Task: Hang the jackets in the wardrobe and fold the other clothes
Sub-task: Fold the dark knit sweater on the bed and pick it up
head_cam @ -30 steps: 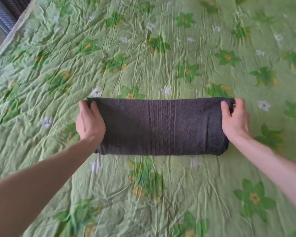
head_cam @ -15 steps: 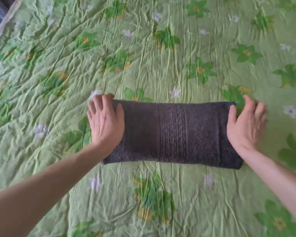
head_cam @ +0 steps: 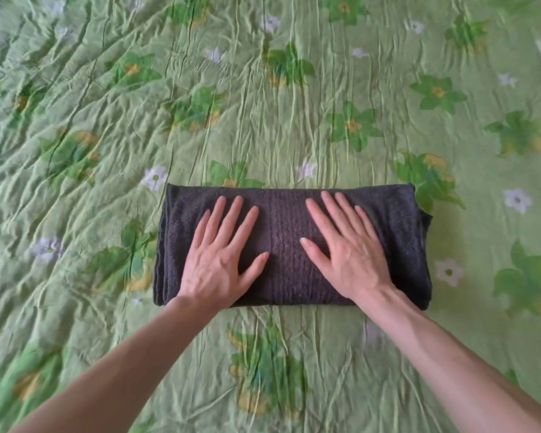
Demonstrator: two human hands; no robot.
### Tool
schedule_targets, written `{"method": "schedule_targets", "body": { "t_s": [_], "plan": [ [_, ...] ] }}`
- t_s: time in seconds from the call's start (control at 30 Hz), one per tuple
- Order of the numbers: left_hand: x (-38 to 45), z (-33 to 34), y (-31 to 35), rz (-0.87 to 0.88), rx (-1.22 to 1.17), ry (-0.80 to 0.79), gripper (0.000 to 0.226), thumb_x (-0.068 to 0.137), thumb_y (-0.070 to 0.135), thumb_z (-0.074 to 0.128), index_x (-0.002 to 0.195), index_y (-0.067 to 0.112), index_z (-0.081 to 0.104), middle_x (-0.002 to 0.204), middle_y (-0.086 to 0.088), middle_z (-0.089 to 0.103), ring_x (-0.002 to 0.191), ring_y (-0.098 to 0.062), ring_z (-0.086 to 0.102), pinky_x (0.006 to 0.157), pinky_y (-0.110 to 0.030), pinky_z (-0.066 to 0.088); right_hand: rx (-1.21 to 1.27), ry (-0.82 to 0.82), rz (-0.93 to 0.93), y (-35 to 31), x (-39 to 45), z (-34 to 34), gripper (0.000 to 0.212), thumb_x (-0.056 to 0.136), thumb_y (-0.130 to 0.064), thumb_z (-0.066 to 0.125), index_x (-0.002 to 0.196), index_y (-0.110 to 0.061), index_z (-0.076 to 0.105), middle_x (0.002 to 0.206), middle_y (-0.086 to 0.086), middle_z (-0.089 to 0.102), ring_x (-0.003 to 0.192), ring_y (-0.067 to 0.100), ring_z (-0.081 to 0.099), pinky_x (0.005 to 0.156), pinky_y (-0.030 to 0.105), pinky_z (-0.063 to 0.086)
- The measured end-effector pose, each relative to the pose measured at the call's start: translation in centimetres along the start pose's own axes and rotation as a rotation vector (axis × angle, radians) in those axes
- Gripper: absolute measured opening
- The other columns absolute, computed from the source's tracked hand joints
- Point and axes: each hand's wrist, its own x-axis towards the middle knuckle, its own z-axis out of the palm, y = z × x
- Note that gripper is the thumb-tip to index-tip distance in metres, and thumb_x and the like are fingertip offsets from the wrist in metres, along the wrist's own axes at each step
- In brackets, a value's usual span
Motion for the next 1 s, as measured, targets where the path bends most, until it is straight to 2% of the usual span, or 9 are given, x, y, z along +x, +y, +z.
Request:
{"method": "schedule_targets", "body": {
  "t_s": [0.1, 0.27, 0.37, 0.5, 0.63, 0.77, 0.83, 0.9, 1.0],
  "plan": [
    [-0.3, -0.2, -1.2, -0.068, -0.015, 0.057, 0.078, 0.102, 0.062, 0.043, 0.165, 0.018, 0.029, 0.173, -0.008, 0.021, 0.162, -0.026, 0.008, 0.131, -0.053, 0.011, -0.035, 0.008, 0.139, 4.0, -1.7, -0.3, 0.070, 0.106, -0.066, 0.018, 0.166, -0.029, 0.016, 0.173, 0.000, 0.014, 0.160, 0.020, 0.011, 0.129, 0.049, 0.016],
    [-0.7, -0.3, -1.7, -0.150, -0.079, 0.136, 0.078, 0.101, 0.059, 0.045, 0.164, 0.015, 0.032, 0.173, -0.012, 0.022, 0.162, -0.028, 0.009, 0.130, -0.053, 0.013, 0.106, 0.067, 0.292, 6.7, -4.6, 0.0, 0.065, 0.107, -0.060, 0.024, 0.166, -0.034, 0.017, 0.174, -0.001, 0.013, 0.161, 0.020, 0.008, 0.128, 0.053, 0.015],
    [-0.3, -0.3, -1.3, -0.158, -0.042, 0.135, 0.080, 0.100, 0.063, 0.043, 0.165, 0.018, 0.030, 0.173, -0.011, 0.019, 0.162, -0.032, 0.008, 0.130, -0.055, 0.010, 0.172, 0.150, 0.378, 6.3, -5.7, 0.8, 0.062, 0.108, -0.056, 0.026, 0.165, -0.033, 0.020, 0.174, 0.000, 0.015, 0.161, 0.020, 0.010, 0.127, 0.056, 0.018],
    [0.1, 0.0, -1.6, -0.208, -0.027, 0.074, 0.083, 0.098, 0.072, 0.036, 0.167, 0.026, 0.024, 0.175, -0.010, 0.012, 0.162, -0.033, 0.002, 0.129, -0.060, 0.005, 0.232, 0.176, 0.588, 5.9, -5.8, 1.7, 0.068, 0.105, -0.065, 0.020, 0.166, -0.034, 0.016, 0.174, -0.001, 0.013, 0.160, 0.028, 0.014, 0.126, 0.058, 0.017],
    [0.6, 0.7, -1.9, -0.229, 0.035, -0.028, 0.085, 0.098, 0.078, 0.024, 0.168, 0.029, 0.016, 0.175, -0.016, 0.006, 0.161, -0.039, 0.001, 0.130, -0.057, 0.002, 0.234, 0.125, 0.583, 6.6, -5.3, 2.2, 0.073, 0.102, -0.071, 0.015, 0.166, -0.035, 0.012, 0.174, -0.002, 0.009, 0.159, 0.031, 0.016, 0.126, 0.057, 0.018],
    [1.1, 0.2, -1.9, -0.238, -0.027, -0.055, 0.084, 0.096, 0.079, 0.025, 0.167, 0.033, 0.017, 0.175, -0.014, 0.008, 0.162, -0.035, 0.000, 0.131, -0.052, 0.001, 0.273, 0.104, 0.567, 6.7, -5.1, 1.6, 0.077, 0.100, -0.075, 0.013, 0.166, -0.035, 0.009, 0.175, -0.001, 0.007, 0.159, 0.031, 0.013, 0.126, 0.057, 0.021],
    [1.0, -0.3, -2.1, -0.258, -0.127, -0.052, 0.084, 0.095, 0.079, 0.029, 0.165, 0.035, 0.022, 0.174, -0.010, 0.014, 0.162, -0.030, 0.002, 0.131, -0.049, 0.002, 0.332, 0.143, 0.535, 6.2, -5.1, 0.8, 0.077, 0.101, -0.073, 0.025, 0.165, -0.033, 0.012, 0.174, -0.002, 0.006, 0.158, 0.032, 0.016, 0.123, 0.056, 0.027],
    [1.0, -0.8, -2.0, -0.275, -0.199, -0.034, 0.082, 0.094, 0.078, 0.033, 0.164, 0.036, 0.027, 0.174, -0.008, 0.018, 0.162, -0.028, 0.005, 0.131, -0.048, 0.002, 0.466, 0.250, 0.551, 5.6, -5.2, -0.4, 0.082, 0.099, -0.064, 0.050, 0.165, -0.028, 0.016, 0.173, 0.001, 0.006, 0.156, 0.030, 0.022, 0.121, 0.049, 0.032],
    [0.3, -1.2, -0.5, -0.249, -0.108, 0.055, 0.077, 0.098, 0.068, 0.037, 0.164, 0.027, 0.032, 0.172, -0.012, 0.023, 0.162, -0.030, 0.009, 0.131, -0.051, 0.001, 0.780, 0.276, 0.859, 5.9, -4.6, -2.5, 0.100, 0.090, -0.047, 0.077, 0.164, -0.021, 0.016, 0.170, 0.009, 0.020, 0.155, 0.027, 0.023, 0.123, 0.041, 0.024]
  ]
}}
